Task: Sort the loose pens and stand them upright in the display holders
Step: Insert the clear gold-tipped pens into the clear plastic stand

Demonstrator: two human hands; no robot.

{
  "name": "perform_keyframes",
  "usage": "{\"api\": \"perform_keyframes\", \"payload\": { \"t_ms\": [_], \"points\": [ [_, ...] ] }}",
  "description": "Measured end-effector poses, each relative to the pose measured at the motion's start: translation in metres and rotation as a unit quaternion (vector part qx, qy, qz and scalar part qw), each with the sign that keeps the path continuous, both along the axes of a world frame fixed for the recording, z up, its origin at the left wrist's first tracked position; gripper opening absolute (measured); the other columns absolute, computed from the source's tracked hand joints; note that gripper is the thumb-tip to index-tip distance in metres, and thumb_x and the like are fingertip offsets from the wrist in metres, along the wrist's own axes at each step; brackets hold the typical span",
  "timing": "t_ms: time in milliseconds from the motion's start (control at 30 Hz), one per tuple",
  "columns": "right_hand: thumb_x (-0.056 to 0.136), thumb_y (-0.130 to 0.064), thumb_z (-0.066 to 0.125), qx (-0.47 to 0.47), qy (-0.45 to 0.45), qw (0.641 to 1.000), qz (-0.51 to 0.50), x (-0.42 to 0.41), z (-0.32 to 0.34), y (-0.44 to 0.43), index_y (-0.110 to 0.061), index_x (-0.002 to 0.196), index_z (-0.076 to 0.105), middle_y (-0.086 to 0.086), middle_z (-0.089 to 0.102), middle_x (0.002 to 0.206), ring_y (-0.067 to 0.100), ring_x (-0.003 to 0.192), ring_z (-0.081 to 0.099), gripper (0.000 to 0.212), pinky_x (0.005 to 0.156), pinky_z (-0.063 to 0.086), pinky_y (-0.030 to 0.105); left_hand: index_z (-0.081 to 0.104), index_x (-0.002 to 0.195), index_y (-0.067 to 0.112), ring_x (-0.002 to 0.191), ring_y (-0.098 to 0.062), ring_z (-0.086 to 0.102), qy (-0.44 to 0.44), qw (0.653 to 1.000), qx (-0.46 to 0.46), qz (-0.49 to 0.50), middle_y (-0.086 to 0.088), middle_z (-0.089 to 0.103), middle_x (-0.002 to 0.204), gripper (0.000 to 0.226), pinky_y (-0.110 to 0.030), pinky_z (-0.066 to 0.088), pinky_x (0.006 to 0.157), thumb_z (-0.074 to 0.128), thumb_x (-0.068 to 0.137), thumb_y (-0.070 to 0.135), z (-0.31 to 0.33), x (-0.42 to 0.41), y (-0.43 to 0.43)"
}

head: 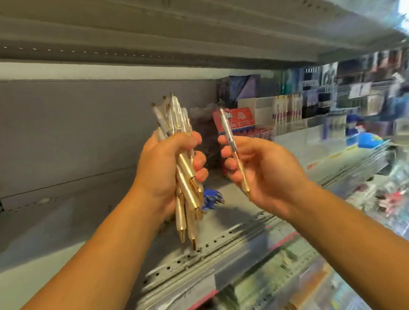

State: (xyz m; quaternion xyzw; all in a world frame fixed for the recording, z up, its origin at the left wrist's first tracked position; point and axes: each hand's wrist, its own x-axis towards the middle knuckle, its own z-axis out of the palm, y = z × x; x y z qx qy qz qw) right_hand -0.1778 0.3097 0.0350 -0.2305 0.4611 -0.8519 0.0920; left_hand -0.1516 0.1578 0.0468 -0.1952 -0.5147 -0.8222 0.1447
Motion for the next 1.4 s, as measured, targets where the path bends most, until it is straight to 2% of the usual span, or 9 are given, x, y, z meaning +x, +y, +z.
{"api": "perform_keyframes", "payload": {
  "t_ms": [133, 300, 667, 800, 933, 1000, 1067, 1167, 1400],
  "points": [
    [0.074, -0.016, 0.063, -0.007, -0.004, 0.999, -0.037, 0.002, -0.002, 0.072, -0.003, 0.103, 0.067, 0.003, 0.06, 0.069, 0.009, 0.052, 0.051, 0.032, 0.043, 0.039, 0.018, 0.057, 0.088, 0.008, 0.041, -0.014, 0.042, -0.003, 0.999, 0.01, -0.045, -0.008, 0.047, 0.068, 0.015, -0.021, 0.036, 0.037, 0.052, 0.076, 0.0, -0.009, -0.015, 0.069],
    [0.085, -0.01, 0.056, -0.04, -0.009, 0.997, -0.059, -0.001, -0.009, 0.167, -0.003, 0.098, 0.066, 0.005, 0.061, 0.07, 0.011, 0.053, 0.051, 0.017, 0.043, 0.041, 0.02, 0.057, 0.088, 0.0, 0.039, -0.015, 0.041, -0.018, 0.995, -0.01, -0.096, -0.007, 0.042, 0.05, 0.02, -0.021, 0.035, 0.036, 0.056, 0.07, 0.007, -0.017, -0.034, 0.165],
    [0.093, -0.01, 0.051, -0.037, -0.005, 0.998, -0.045, -0.071, -0.013, 0.332, -0.003, 0.1, 0.064, 0.004, 0.06, 0.071, 0.011, 0.055, 0.052, 0.016, 0.045, 0.042, 0.021, 0.064, 0.076, 0.002, 0.039, -0.016, 0.042, -0.006, 0.994, -0.005, -0.111, -0.01, 0.044, 0.058, 0.012, -0.022, 0.036, 0.036, 0.058, 0.067, 0.007, -0.019, -0.099, 0.346],
    [0.089, -0.01, 0.054, -0.044, -0.003, 0.999, -0.011, -0.116, -0.019, 0.353, -0.003, 0.101, 0.065, 0.005, 0.061, 0.073, 0.012, 0.057, 0.053, 0.018, 0.047, 0.044, 0.022, 0.053, 0.097, -0.001, 0.04, -0.017, 0.043, 0.007, 0.996, -0.029, -0.086, -0.01, 0.044, 0.054, 0.029, -0.022, 0.037, 0.038, 0.056, 0.07, 0.007, -0.018, -0.139, 0.366],
    [0.078, -0.009, 0.06, -0.049, 0.006, 0.998, 0.025, -0.17, -0.023, 0.357, -0.001, 0.098, 0.066, 0.008, 0.063, 0.073, 0.015, 0.059, 0.058, 0.022, 0.051, 0.048, 0.025, 0.053, 0.099, 0.0, 0.041, -0.017, 0.044, 0.021, 0.998, -0.028, -0.054, -0.009, 0.048, 0.058, 0.028, -0.023, 0.037, 0.038, 0.054, 0.072, 0.005, -0.018, -0.187, 0.366],
    [0.084, -0.007, 0.057, -0.027, 0.02, 0.999, 0.028, -0.201, -0.023, 0.354, -0.003, 0.095, 0.068, 0.008, 0.065, 0.074, 0.017, 0.061, 0.062, 0.016, 0.055, 0.052, 0.027, 0.052, 0.103, 0.0, 0.041, -0.017, 0.044, 0.027, 0.999, -0.036, -0.029, -0.006, 0.048, 0.055, 0.029, -0.022, 0.037, 0.039, 0.053, 0.075, 0.002, -0.014, -0.213, 0.361],
    [0.09, -0.008, 0.054, 0.008, 0.04, 0.999, 0.018, -0.232, -0.019, 0.349, -0.006, 0.094, 0.068, 0.005, 0.067, 0.075, 0.015, 0.064, 0.063, 0.015, 0.059, 0.053, 0.026, 0.053, 0.101, 0.0, 0.042, -0.017, 0.044, 0.04, 0.998, -0.047, 0.003, -0.007, 0.049, 0.056, 0.025, -0.022, 0.037, 0.039, 0.052, 0.076, 0.0, -0.004, -0.237, 0.355],
    [0.092, -0.008, 0.054, 0.054, 0.084, 0.995, 0.005, -0.273, -0.011, 0.341, -0.007, 0.096, 0.068, 0.003, 0.07, 0.077, 0.011, 0.065, 0.063, 0.014, 0.061, 0.052, 0.023, 0.057, 0.088, 0.003, 0.044, -0.018, 0.044, 0.068, 0.996, -0.044, 0.036, -0.014, 0.05, 0.073, 0.012, -0.024, 0.038, 0.041, 0.049, 0.08, -0.002, 0.012, -0.265, 0.345],
    [0.09, -0.002, 0.064, 0.118, 0.21, 0.971, 0.009, -0.339, 0.007, 0.324, 0.008, 0.106, 0.062, 0.018, 0.067, 0.087, 0.024, 0.074, 0.066, 0.019, 0.066, 0.058, 0.027, 0.066, 0.079, 0.008, 0.045, -0.019, 0.046, 0.082, 0.982, -0.093, 0.143, -0.016, 0.049, 0.079, 0.016, -0.026, 0.04, 0.043, 0.052, 0.078, 0.001, 0.022, -0.293, 0.332]
  ]
}}
